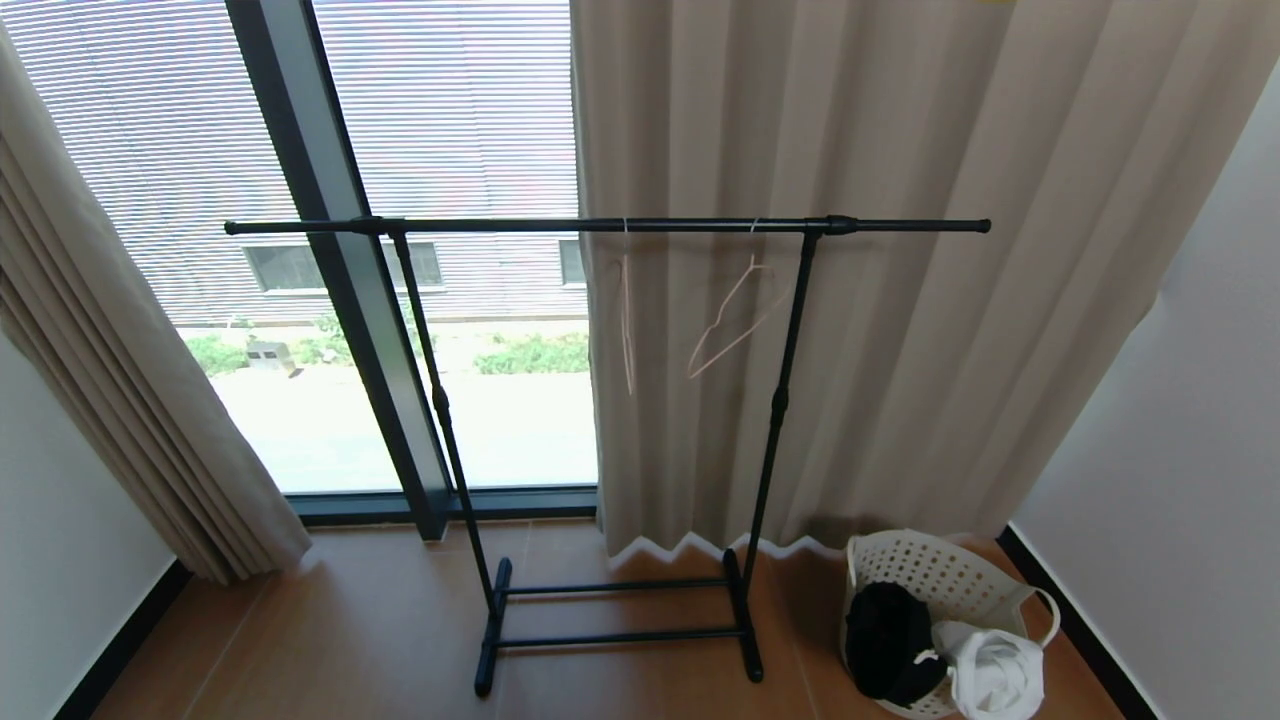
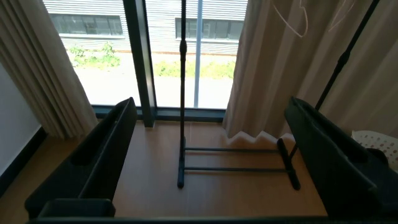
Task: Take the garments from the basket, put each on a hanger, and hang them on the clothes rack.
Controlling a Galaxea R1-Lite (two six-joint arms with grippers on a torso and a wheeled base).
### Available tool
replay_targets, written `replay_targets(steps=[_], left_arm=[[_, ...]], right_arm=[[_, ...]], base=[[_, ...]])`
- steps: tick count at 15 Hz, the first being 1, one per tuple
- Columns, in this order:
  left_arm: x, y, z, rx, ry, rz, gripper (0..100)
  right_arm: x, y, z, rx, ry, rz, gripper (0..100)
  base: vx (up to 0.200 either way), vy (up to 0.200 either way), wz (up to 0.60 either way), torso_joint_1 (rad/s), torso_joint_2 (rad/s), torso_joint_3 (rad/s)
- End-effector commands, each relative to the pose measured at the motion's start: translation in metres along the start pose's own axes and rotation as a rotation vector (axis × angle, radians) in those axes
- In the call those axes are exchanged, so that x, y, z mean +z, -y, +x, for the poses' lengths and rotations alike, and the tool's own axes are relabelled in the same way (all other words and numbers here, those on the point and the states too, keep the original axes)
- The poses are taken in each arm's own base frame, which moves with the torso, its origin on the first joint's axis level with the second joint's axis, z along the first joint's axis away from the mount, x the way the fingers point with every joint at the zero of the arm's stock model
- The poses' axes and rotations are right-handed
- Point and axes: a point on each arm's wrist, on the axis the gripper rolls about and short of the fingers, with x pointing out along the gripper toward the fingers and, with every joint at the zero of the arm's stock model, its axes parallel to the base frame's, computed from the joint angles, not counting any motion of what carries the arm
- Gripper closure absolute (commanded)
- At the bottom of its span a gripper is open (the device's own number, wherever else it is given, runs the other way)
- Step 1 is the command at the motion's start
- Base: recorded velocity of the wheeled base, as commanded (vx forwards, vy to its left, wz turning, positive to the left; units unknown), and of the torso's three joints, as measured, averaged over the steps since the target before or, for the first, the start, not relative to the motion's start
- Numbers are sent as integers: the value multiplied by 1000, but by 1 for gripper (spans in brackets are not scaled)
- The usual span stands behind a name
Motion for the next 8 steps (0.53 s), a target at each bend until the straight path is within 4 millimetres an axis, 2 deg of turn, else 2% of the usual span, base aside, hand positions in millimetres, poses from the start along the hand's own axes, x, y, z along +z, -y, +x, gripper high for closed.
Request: replay_targets(steps=[1,8], left_arm=[[0,0,0,0,-1,-1,0],[0,0,0,0,-1,-1,0]], right_arm=[[0,0,0,1,-1,0,0],[0,0,0,1,-1,0,0]], base=[[0,0,0,0,0,0],[0,0,0,0,0,0]])
